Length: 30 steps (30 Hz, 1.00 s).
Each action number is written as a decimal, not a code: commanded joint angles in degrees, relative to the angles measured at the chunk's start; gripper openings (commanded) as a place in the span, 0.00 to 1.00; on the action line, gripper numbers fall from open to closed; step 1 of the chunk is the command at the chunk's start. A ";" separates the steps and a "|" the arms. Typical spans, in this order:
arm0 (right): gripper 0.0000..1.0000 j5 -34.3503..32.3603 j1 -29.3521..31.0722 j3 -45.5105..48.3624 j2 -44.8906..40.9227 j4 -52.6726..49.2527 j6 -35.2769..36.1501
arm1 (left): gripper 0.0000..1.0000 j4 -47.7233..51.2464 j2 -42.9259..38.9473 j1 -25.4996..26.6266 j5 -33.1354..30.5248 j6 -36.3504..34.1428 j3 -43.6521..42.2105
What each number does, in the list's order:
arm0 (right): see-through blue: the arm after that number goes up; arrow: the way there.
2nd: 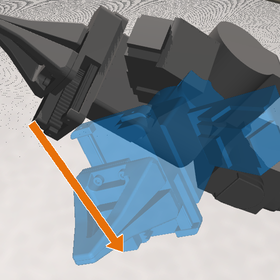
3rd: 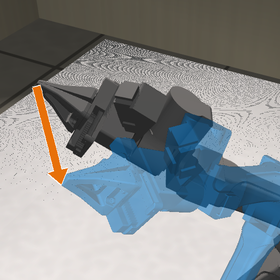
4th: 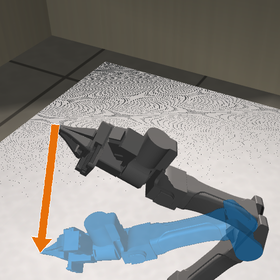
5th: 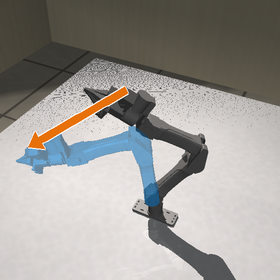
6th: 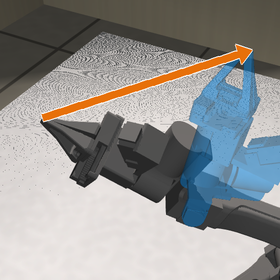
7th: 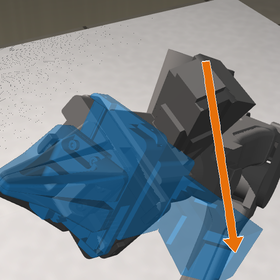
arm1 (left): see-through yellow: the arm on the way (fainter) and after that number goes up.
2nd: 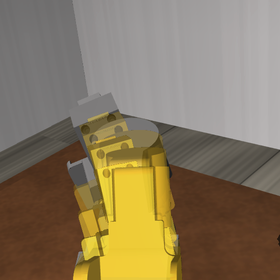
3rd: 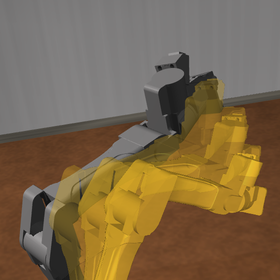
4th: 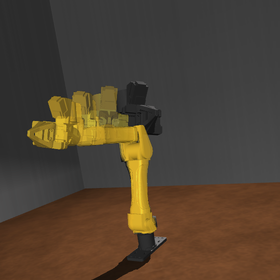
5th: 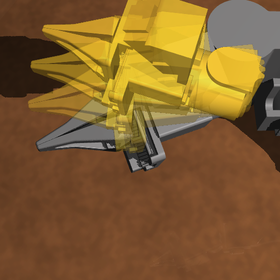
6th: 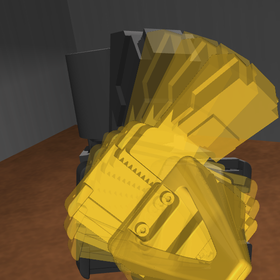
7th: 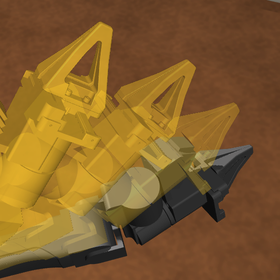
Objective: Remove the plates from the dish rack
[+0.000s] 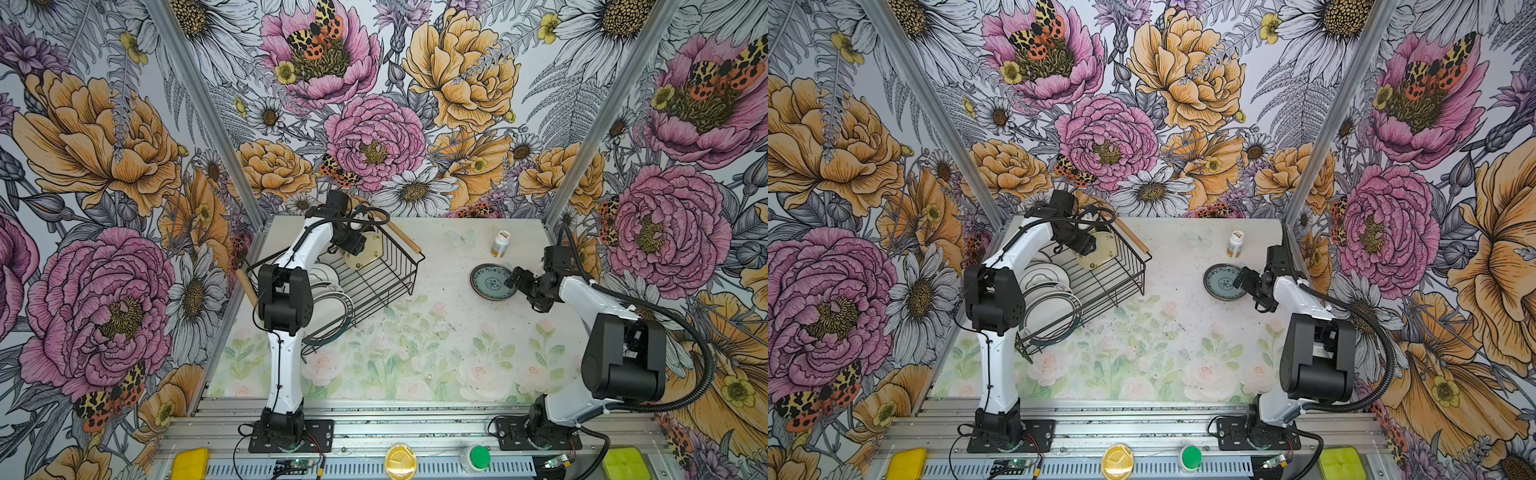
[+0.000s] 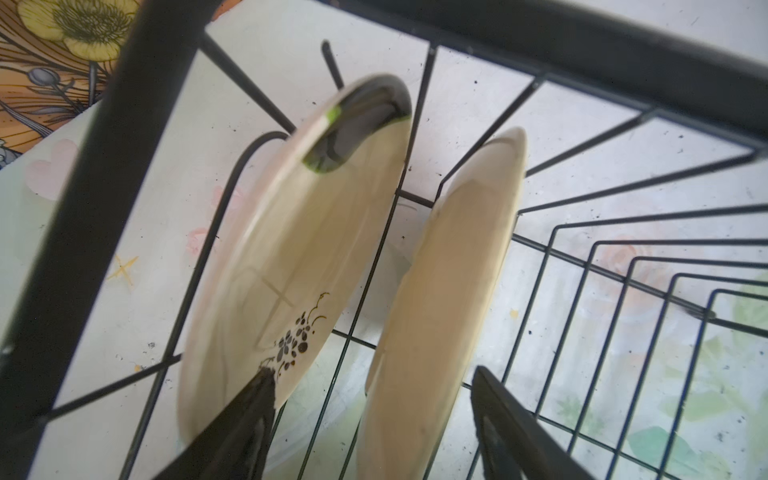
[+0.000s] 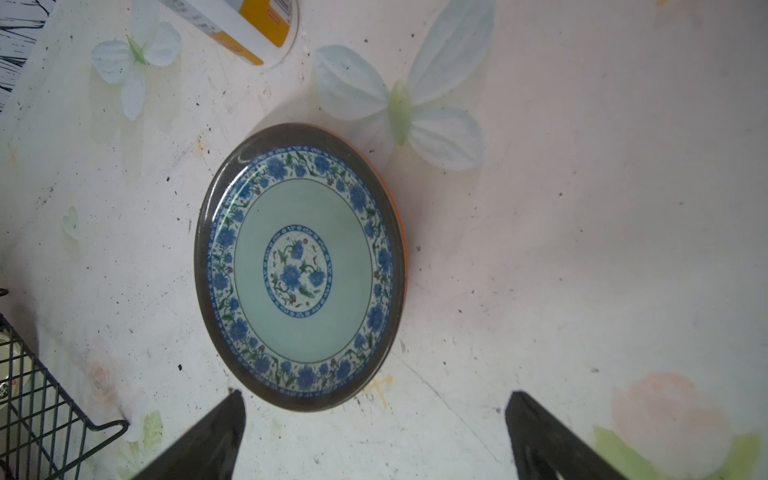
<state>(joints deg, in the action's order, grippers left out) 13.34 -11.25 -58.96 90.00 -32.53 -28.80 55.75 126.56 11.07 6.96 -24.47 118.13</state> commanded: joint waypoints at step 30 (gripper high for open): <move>0.99 -0.73 -1.28 1.17 -3.09 0.28 1.10 | 0.22 2.95 1.29 0.23 2.22 -3.14 2.38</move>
<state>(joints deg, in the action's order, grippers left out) 13.17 -12.05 -58.26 88.82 -32.51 -28.56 58.17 128.05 11.11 7.66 -26.92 119.81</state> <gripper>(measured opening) 0.992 0.236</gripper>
